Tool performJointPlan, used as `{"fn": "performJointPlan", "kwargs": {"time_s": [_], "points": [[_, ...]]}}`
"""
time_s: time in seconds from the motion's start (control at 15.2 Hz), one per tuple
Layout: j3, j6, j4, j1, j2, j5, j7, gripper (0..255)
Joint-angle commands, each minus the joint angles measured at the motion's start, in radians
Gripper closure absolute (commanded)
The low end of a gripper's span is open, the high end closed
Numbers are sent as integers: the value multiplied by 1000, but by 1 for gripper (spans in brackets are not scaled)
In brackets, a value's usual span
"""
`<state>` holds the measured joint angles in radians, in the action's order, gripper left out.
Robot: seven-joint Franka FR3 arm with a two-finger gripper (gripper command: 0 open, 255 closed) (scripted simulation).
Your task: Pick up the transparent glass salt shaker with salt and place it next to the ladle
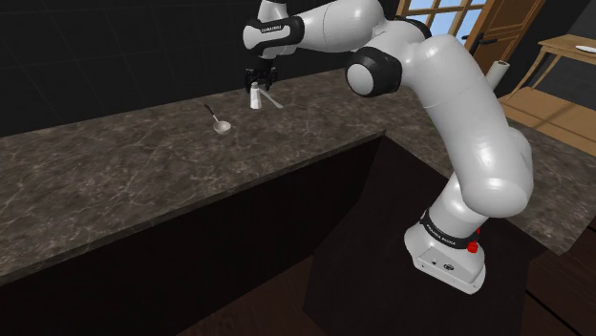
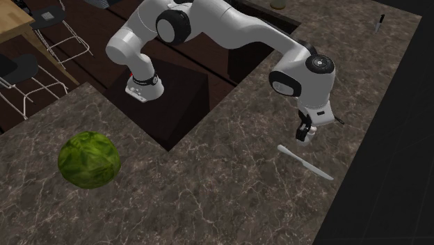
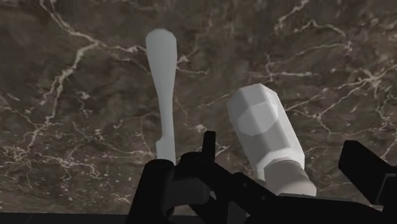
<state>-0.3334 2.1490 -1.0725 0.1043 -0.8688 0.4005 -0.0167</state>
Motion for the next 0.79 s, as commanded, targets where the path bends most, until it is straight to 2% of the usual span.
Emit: {"fn": "performJointPlan", "kwargs": {"time_s": [0.0,0.2,0.73], "points": [[-5,-13,-14,4,26,-4,0,0],[-18,-54,-40,12,93,-17,2,0],[-18,-54,-40,12,93,-17,2,0]]}}
